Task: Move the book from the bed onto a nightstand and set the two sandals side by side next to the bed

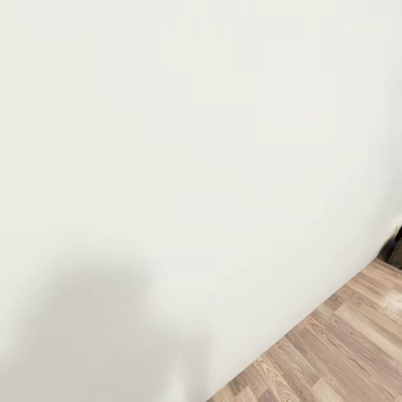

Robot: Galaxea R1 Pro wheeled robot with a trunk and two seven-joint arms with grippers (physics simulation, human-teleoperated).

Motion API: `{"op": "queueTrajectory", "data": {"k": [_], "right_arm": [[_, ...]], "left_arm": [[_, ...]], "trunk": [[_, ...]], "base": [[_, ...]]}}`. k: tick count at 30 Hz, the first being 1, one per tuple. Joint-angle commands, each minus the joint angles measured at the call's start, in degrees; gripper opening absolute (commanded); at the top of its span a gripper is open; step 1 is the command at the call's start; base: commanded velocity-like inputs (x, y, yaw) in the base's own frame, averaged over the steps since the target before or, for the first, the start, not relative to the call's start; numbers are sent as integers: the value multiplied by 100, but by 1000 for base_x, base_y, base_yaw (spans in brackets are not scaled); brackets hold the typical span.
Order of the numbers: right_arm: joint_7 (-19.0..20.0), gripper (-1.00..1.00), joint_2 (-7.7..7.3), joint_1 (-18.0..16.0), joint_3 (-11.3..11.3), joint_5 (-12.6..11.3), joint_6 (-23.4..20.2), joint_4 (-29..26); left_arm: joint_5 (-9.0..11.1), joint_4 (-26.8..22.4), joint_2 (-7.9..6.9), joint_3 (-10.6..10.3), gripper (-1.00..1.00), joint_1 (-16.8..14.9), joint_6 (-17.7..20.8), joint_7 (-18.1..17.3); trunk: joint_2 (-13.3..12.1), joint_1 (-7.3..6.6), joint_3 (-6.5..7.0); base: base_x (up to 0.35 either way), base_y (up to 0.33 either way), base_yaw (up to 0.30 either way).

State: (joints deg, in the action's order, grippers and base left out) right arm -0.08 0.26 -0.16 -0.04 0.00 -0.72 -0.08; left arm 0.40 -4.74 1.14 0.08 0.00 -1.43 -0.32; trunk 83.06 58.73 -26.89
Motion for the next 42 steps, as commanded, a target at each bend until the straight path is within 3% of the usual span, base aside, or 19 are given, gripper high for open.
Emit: {"op": "queueTrajectory", "data": {"k": [1, 42], "right_arm": [[-1, 100, 1, -2, -1, 2, -8, -1], [-1, 100, -17, -2, -5, 1, 1, -1]], "left_arm": [[4, 0, 0, 1, 100, 0, -15, -3], [4, -9, 0, 10, 100, 0, -24, -3]], "trunk": [[2, 0, -4], [2, 0, -4]], "base": [[0, 0, -300], [0, 0, -300]]}}
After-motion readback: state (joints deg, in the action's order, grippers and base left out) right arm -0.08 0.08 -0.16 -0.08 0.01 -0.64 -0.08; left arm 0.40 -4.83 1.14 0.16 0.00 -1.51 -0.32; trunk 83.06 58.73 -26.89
